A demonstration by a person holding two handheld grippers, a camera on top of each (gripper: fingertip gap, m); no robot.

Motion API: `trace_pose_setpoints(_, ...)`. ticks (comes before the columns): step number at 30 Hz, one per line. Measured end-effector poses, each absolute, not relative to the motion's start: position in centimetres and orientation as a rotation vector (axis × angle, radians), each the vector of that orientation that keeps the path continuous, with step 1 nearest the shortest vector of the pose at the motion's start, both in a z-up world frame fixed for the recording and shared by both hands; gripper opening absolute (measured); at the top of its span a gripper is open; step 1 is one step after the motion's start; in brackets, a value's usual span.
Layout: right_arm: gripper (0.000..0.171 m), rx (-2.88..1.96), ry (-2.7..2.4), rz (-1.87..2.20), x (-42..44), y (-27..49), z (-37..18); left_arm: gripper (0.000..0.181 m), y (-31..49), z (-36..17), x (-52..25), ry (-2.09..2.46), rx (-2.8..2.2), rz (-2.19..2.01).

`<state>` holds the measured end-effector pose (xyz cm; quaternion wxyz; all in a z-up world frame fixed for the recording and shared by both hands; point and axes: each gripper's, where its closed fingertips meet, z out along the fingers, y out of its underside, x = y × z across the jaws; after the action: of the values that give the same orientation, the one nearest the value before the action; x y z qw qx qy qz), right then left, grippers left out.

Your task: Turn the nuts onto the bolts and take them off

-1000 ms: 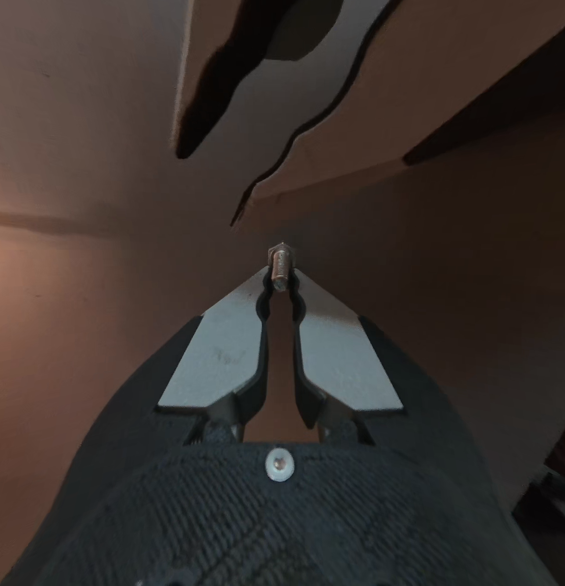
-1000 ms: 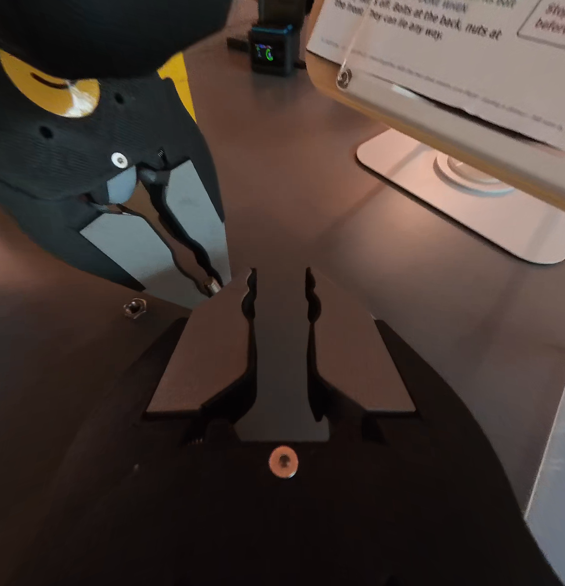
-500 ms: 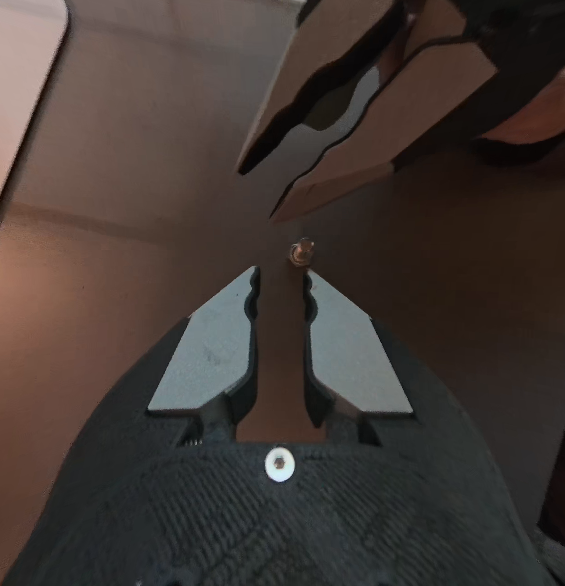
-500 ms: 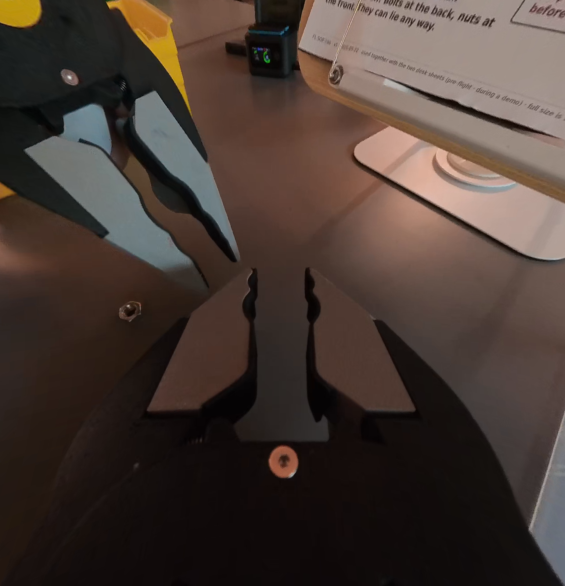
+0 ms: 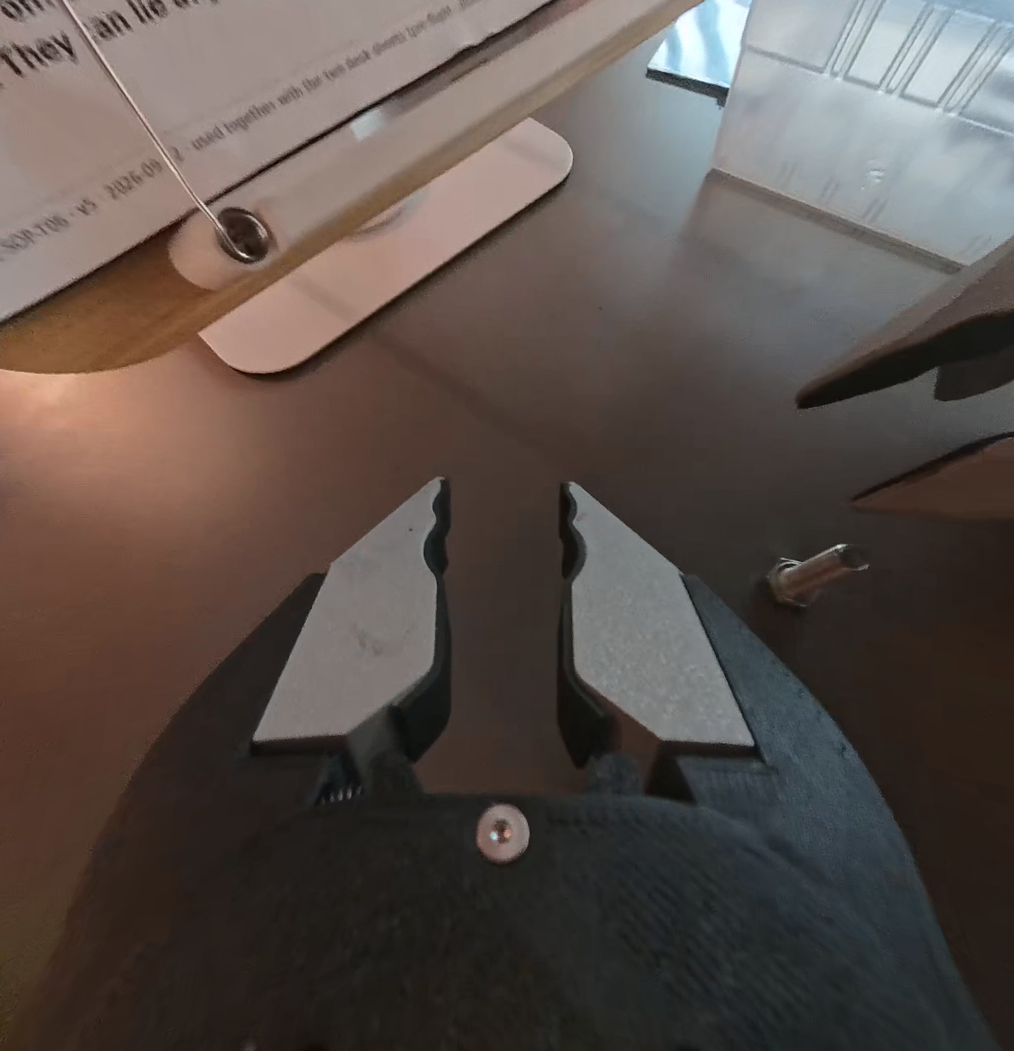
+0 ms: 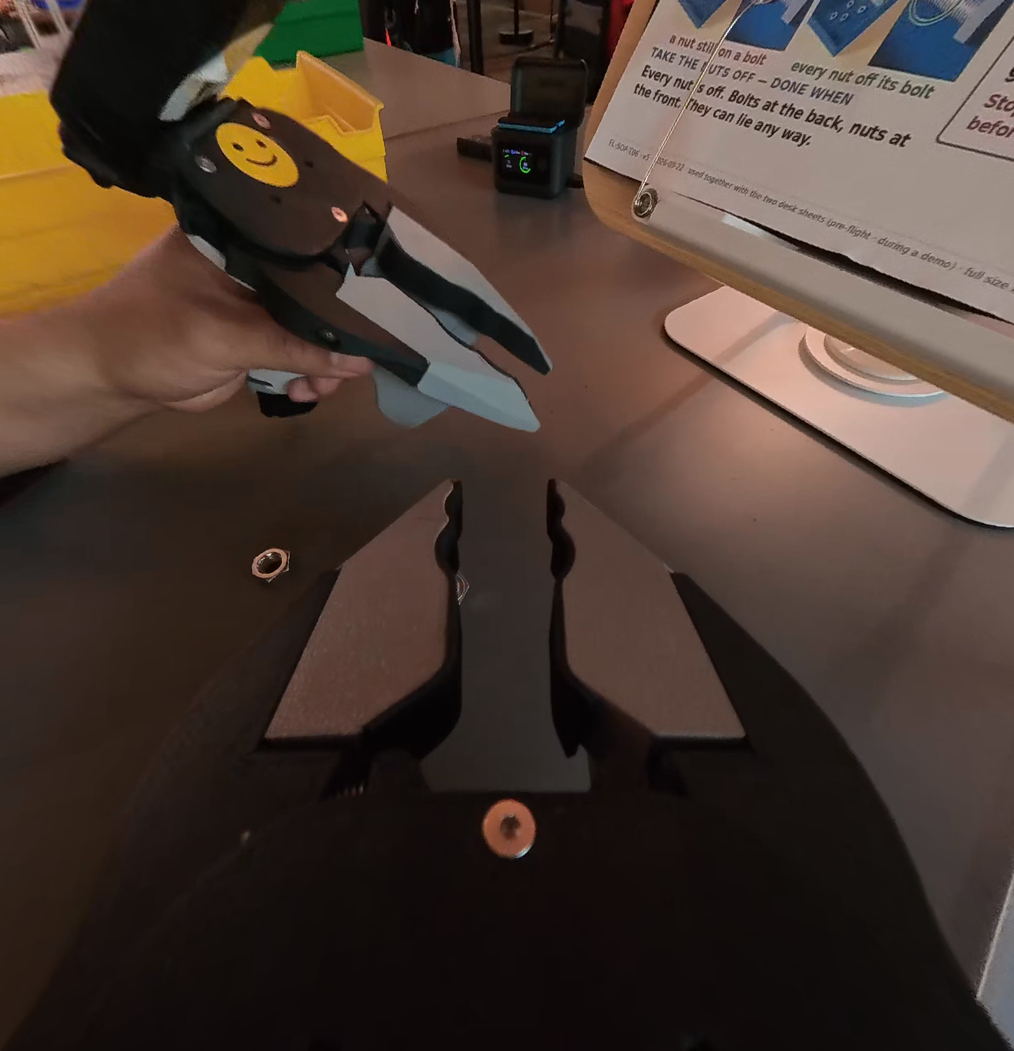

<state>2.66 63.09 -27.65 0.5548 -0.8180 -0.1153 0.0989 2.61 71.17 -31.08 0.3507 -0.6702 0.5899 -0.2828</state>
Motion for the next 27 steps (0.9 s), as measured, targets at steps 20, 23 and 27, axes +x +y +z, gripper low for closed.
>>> trace_pose_setpoints(20, 0.026, -1.93, -0.246, 0.271, 2.5, 63.1, -27.7, 0.033, 70.4, -32.1, 3.0, 1.559, -1.753, -0.759)
trace_pose_setpoints(23, 0.026, -1.915, -0.251, 0.282, 2.4, 62.9, -27.4, 0.033, 70.4, -32.1, 3.1, 1.556, -1.749, -0.76)
trace_pose_setpoints(27, 0.028, -1.87, -0.31, 0.296, 1.4, 62.5, -26.3, 0.032, 70.5, -31.8, 3.1, 1.548, -1.731, -0.752)
